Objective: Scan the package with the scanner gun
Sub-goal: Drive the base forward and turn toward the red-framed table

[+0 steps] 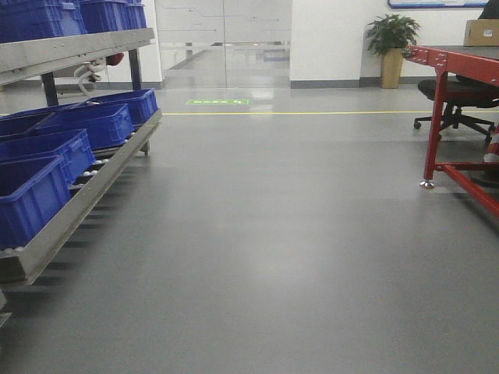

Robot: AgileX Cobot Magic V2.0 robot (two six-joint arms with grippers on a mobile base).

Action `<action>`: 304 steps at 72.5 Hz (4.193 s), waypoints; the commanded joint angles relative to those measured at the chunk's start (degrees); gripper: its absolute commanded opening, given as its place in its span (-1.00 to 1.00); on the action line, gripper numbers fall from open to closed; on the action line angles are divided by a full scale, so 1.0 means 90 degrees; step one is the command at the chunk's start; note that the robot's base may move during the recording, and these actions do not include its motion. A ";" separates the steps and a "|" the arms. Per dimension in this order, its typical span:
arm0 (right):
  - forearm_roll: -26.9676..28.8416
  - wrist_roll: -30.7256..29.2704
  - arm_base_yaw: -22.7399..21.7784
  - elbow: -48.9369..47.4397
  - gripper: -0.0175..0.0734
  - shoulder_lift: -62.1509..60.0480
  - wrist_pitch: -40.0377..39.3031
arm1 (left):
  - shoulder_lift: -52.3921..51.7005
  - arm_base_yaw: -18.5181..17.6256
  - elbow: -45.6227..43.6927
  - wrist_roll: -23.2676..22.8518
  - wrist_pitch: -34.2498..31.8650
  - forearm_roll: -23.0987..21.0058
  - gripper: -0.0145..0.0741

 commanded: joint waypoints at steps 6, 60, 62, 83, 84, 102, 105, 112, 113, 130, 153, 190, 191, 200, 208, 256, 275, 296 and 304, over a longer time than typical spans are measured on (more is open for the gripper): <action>-0.0029 -0.0009 -0.0020 0.0000 -0.98 -0.0022 -0.0146 | -0.0024 -0.0022 -0.0010 -0.0028 -0.0129 0.0003 -0.92; -0.0029 -0.0009 -0.0020 0.0000 -0.98 -0.0022 -0.0146 | -0.0024 -0.0022 -0.0010 -0.0028 -0.0129 0.0003 -0.92; -0.0029 -0.0009 -0.0020 0.0000 -0.98 -0.0022 -0.0146 | -0.0024 -0.0022 -0.0010 -0.0028 -0.0129 0.0003 -0.92; -0.0029 -0.0009 -0.0020 0.0000 -0.98 -0.0022 -0.0146 | -0.0024 -0.0022 -0.0010 -0.0028 -0.0129 0.0003 -0.92; -0.0029 -0.0009 -0.0020 0.0000 -0.98 -0.0022 -0.0146 | -0.0024 -0.0022 -0.0010 -0.0028 -0.0129 0.0003 -0.92; -0.0029 -0.0009 -0.0020 0.0000 -0.98 -0.0022 -0.0146 | -0.0024 -0.0022 -0.0010 -0.0028 -0.0129 0.0003 -0.92; -0.0029 -0.0009 -0.0020 0.0000 -0.98 -0.0022 -0.0146 | -0.0024 -0.0022 -0.0010 -0.0028 -0.0129 0.0003 -0.92; -0.0029 -0.0009 -0.0020 0.0000 -0.98 -0.0022 -0.0146 | -0.0024 -0.0022 -0.0010 -0.0028 -0.0129 0.0003 -0.92; -0.0029 -0.0009 -0.0020 0.0000 -0.98 -0.0022 -0.0146 | -0.0024 -0.0022 -0.0010 -0.0028 -0.0129 0.0003 -0.92; -0.0029 -0.0009 -0.0020 0.0000 -0.98 -0.0022 -0.0146 | -0.0024 -0.0022 -0.0010 -0.0028 -0.0129 0.0003 -0.92; -0.0029 -0.0009 -0.0020 0.0000 -0.98 -0.0022 -0.0146 | -0.0024 -0.0022 -0.0010 -0.0028 -0.0129 0.0003 -0.92; -0.0029 -0.0009 -0.0020 0.0000 -0.98 -0.0022 -0.0146 | -0.0024 -0.0033 -0.0010 -0.0028 -0.0129 0.0003 -0.92; -0.0029 -0.0009 -0.0020 0.0000 -0.98 -0.0022 -0.0146 | -0.0024 -0.0033 -0.0010 -0.0028 -0.0129 0.0003 -0.92; -0.0029 -0.0009 -0.0020 0.0000 -0.98 -0.0022 -0.0146 | -0.0024 -0.0021 -0.0010 -0.0028 -0.0129 0.0003 -0.92; -0.0029 -0.0009 -0.0020 0.0000 -0.98 -0.0022 -0.0146 | -0.0024 -0.0021 -0.0010 -0.0028 -0.0129 0.0003 -0.92; -0.0029 -0.0009 -0.0020 0.0000 -0.98 -0.0022 -0.0146 | -0.0024 -0.0021 -0.0010 -0.0028 -0.0129 0.0003 -0.92; -0.0029 -0.0009 -0.0020 0.0000 -0.98 -0.0022 -0.0146 | -0.0024 -0.0021 -0.0010 -0.0028 -0.0129 0.0003 -0.92; -0.0029 -0.0009 -0.0020 0.0000 -0.98 -0.0022 -0.0146 | -0.0024 -0.0009 -0.0010 -0.0028 -0.0129 0.0003 -0.92; -0.0029 -0.0009 -0.0020 0.0000 -0.98 -0.0022 -0.0146 | -0.0024 -0.0009 -0.0010 -0.0028 -0.0129 0.0003 -0.92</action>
